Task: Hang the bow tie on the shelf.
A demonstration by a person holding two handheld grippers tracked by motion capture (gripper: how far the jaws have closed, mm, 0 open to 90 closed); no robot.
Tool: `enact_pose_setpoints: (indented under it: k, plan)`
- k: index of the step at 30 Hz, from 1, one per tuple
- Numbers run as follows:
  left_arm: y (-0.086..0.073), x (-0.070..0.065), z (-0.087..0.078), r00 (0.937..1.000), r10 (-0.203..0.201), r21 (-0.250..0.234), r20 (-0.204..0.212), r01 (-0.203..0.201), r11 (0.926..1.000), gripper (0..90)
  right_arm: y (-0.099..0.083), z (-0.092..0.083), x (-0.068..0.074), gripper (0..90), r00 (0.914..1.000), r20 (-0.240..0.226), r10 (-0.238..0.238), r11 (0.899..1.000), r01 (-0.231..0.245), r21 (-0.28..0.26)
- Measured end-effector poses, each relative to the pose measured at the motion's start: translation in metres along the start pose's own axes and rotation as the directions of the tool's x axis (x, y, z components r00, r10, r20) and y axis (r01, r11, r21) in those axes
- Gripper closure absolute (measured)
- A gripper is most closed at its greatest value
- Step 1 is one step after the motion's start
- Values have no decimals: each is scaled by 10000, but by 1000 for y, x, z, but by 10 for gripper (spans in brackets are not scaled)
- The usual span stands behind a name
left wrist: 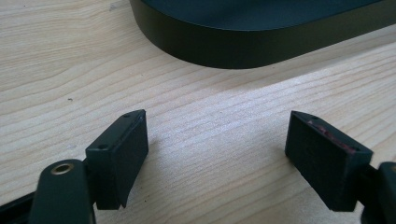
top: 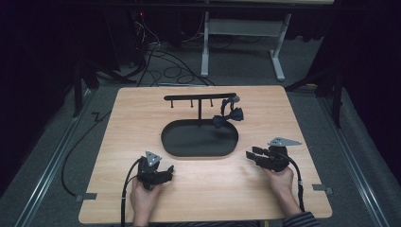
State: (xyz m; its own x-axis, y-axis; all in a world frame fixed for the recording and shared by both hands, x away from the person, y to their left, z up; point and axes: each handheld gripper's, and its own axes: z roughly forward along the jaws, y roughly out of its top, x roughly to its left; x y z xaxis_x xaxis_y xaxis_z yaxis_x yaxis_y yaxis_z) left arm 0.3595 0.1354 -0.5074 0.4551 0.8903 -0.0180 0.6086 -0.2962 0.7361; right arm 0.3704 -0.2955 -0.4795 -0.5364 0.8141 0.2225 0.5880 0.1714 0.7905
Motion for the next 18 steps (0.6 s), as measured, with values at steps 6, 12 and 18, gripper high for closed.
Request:
enact_pose_setpoints:
  k: [6,12,18]
  plan:
    - [0,0,0,10000,-2,-1,0,2,10000,217,-2,5,3,575,9994,245,-242,9995,237,195]
    - [0,0,0,10000,3,2,1,-3,10000,217,-4,8,5,572,9977,484,-478,9984,462,338]
    - [0,0,0,10000,-2,1,4,2,10000,217,-8,13,7,566,9959,690,-587,9968,548,575]
